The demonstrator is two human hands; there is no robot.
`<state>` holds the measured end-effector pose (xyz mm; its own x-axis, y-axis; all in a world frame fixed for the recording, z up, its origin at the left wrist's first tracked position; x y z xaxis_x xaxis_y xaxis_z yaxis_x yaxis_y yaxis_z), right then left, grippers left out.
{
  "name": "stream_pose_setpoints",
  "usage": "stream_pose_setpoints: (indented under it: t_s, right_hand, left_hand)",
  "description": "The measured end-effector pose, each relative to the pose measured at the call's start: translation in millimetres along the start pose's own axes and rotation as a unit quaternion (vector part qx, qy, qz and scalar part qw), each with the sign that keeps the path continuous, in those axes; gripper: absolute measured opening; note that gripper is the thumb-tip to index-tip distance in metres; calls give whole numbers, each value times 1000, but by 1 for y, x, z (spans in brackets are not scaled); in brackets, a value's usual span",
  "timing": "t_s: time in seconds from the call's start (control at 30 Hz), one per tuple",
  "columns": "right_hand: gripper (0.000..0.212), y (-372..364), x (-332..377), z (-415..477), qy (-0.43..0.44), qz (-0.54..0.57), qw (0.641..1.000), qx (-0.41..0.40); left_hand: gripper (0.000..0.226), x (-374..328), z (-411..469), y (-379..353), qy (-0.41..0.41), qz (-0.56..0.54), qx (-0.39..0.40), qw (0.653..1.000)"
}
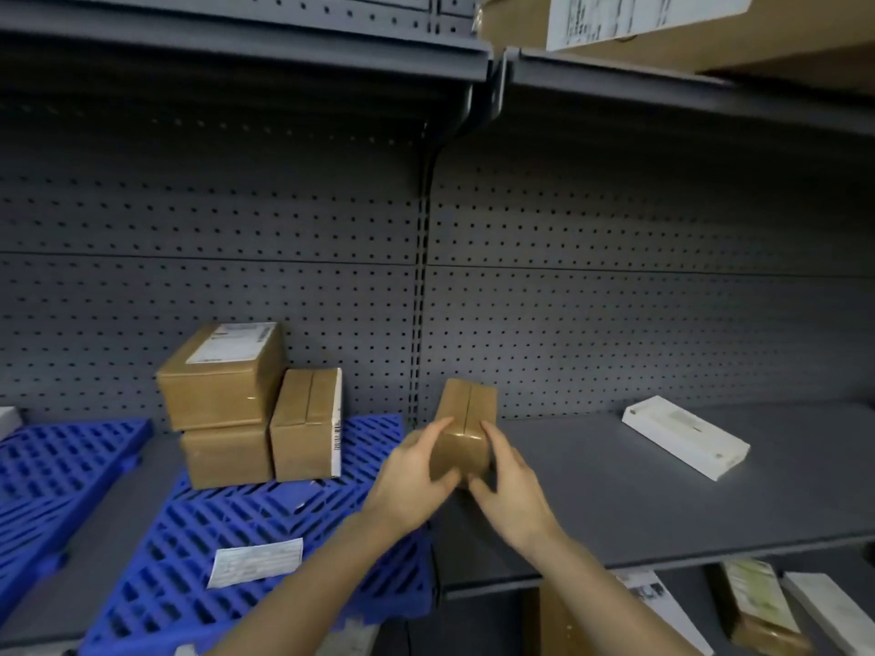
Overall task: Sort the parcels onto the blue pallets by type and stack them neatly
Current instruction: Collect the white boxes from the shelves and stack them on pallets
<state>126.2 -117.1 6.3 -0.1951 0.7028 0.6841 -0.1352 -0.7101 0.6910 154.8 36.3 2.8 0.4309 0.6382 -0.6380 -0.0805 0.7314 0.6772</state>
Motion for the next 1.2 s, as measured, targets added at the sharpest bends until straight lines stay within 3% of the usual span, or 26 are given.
stream_pose_setpoints:
  t_s: [0.2, 0.37, 0.5, 0.67, 0.87, 1.03, 1.2]
  right_hand:
    - [71, -12, 36, 35, 88, 48, 995, -6]
    - [70, -43, 50, 35, 121, 13, 991, 62]
    - [82, -60, 50, 41, 132, -21, 986, 104]
    - [91, -62, 48, 56, 102, -51, 980, 164]
    - [77, -12, 9, 50, 142, -56, 979, 137]
    - [57, 75, -82, 38, 131, -94, 984, 81]
    - [47, 178, -197, 31, 85, -155, 984, -3]
  left_hand:
    - [62, -4, 0, 45, 19, 35, -114, 993]
    - [57, 12, -25, 64, 95, 146, -109, 979]
    - [55, 18, -35, 63, 34, 306, -115, 944]
    - [72, 15, -25, 63, 60, 418, -105, 900]
    - [43, -24, -8, 28, 31, 370, -145, 917]
    - [34, -76, 22, -72, 15, 228, -64, 971]
    - [36, -134, 55, -184, 19, 168, 6, 986]
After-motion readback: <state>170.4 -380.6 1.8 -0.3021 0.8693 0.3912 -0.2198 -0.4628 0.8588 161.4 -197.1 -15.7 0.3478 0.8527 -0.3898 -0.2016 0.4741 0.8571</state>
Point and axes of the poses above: each hand's wrist, its own z-axis towards the middle knuckle, its own y-axis out of the back of the hand, x = y × z, the point moved 2 cm from there along z, towards the middle knuckle
